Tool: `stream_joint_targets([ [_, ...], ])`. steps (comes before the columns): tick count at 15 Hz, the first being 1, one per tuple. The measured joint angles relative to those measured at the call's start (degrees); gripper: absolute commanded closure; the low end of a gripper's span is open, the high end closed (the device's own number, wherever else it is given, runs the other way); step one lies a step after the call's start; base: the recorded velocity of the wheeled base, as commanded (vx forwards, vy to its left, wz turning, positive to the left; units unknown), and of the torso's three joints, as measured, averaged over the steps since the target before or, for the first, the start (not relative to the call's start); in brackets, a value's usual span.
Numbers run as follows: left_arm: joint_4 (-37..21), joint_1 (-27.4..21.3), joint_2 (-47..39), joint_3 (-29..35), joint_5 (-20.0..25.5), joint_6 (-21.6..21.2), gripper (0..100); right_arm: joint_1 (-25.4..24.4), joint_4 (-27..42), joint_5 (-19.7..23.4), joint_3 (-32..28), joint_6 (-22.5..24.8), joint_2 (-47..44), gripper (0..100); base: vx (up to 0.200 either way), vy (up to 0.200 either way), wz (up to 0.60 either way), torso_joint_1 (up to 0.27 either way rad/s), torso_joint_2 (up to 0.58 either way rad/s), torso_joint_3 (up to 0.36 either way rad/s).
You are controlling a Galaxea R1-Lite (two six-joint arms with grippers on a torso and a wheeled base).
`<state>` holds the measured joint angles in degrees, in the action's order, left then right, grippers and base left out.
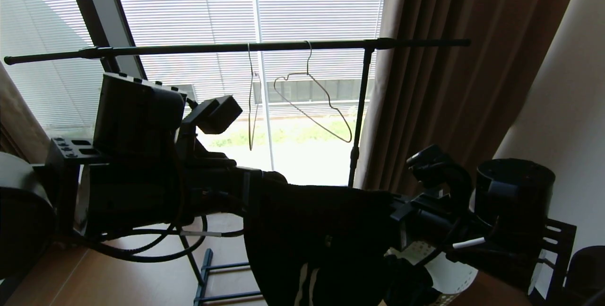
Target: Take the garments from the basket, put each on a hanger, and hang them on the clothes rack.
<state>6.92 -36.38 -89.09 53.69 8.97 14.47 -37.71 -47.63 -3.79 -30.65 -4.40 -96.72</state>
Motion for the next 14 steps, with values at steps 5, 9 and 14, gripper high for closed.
stream_joint_targets([
  [5,4.51,0.49,4.19,-11.61,5.01,-4.95,0,-2.32,9.05,-4.0,-11.06,-0.17,4.63,100,0.0,0.0,0.0,0.0,0.0,0.0],
  [9,5.14,0.44,8.19,-16.59,7.14,-7.03,0,-3.74,13.86,-6.52,-16.98,-0.84,4.72,100,0.0,0.0,0.0,0.0,0.0,0.0],
  [14,5.06,1.05,13.62,-20.65,6.81,-7.06,0,-2.8,17.09,-8.83,-22.24,-5.42,3.78,100,0.0,0.0,0.0,0.0,0.0,0.0],
])
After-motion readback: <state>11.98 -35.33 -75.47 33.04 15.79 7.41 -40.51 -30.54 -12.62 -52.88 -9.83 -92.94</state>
